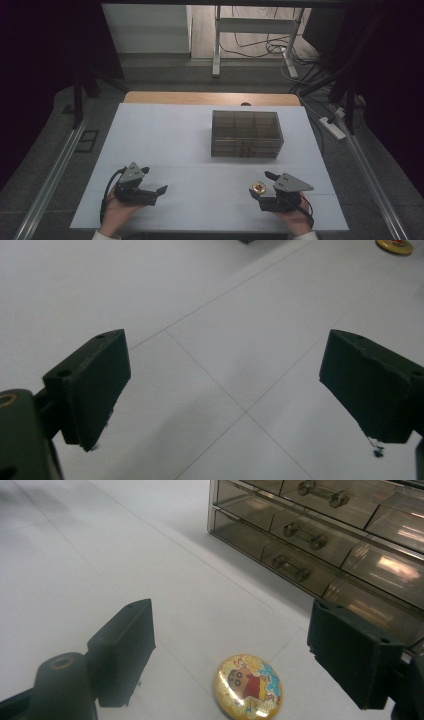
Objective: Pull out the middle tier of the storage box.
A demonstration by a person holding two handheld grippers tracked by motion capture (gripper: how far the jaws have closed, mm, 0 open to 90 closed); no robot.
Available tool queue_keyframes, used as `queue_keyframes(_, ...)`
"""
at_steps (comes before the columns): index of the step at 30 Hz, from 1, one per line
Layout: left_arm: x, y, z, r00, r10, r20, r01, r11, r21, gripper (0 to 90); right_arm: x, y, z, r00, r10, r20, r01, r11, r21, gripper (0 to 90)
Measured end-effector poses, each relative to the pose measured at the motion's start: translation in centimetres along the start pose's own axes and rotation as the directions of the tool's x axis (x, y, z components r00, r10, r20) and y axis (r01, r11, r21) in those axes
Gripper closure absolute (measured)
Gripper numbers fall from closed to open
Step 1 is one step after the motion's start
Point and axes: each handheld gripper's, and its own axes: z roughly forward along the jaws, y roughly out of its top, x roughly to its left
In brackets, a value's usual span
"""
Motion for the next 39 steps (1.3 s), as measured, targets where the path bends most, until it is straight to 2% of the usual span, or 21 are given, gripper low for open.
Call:
queue_keyframes(15, -0.07, -0.08, 0.11, 1.0, 0.008, -0.004, -0.008, 0.9999, 0.01, 7.2, 0.41, 0.13, 0.17, 0.9989, -0.042, 0.022, 0.041, 0.999, 0.024, 19.4)
queue_keyframes(29, 0.01, -0.12, 0.03, 0.9999, 0.013, -0.005, -0.013, 0.9999, 0.011, 7.6, 0.33, 0.29, 0.02, 0.9926, -0.106, 0.059, 0.104, 0.994, 0.043, 20.1)
queue_keyframes(30, 0.03, -0.15, 0.03, 0.9999, 0.012, -0.006, -0.012, 0.9999, 0.011, 7.6, 0.41, 0.28, 0.09, 0.9894, -0.128, 0.069, 0.124, 0.991, 0.053, 20.4)
queue_keyframes(35, 0.12, -0.22, 0.05, 0.9999, 0.016, -0.008, -0.015, 0.9998, 0.015, 7.7, 0.66, 0.41, 0.15, 0.9826, -0.165, 0.085, 0.16, 0.985, 0.063, 20.8)
queue_keyframes(37, 0.1, -0.23, 0.08, 0.9998, 0.016, -0.007, -0.016, 0.9998, 0.015, 7.7, 0.83, 0.46, 0.17, 0.9753, -0.197, 0.101, 0.19, 0.979, 0.076, 21.2)
queue_keyframes(38, 0.09, -0.23, 0.09, 0.9998, 0.017, -0.007, -0.017, 0.9997, 0.016, 7.7, 0.83, 0.46, 0.17, 0.9753, -0.197, 0.101, 0.19, 0.979, 0.076, 21.2)
queue_keyframes(39, 0.1, -0.24, 0.11, 0.9998, 0.017, -0.008, -0.017, 0.9997, 0.018, 7.7, 0.93, 0.45, 0.21, 0.9688, -0.22, 0.114, 0.21, 0.973, 0.09, 21.5)
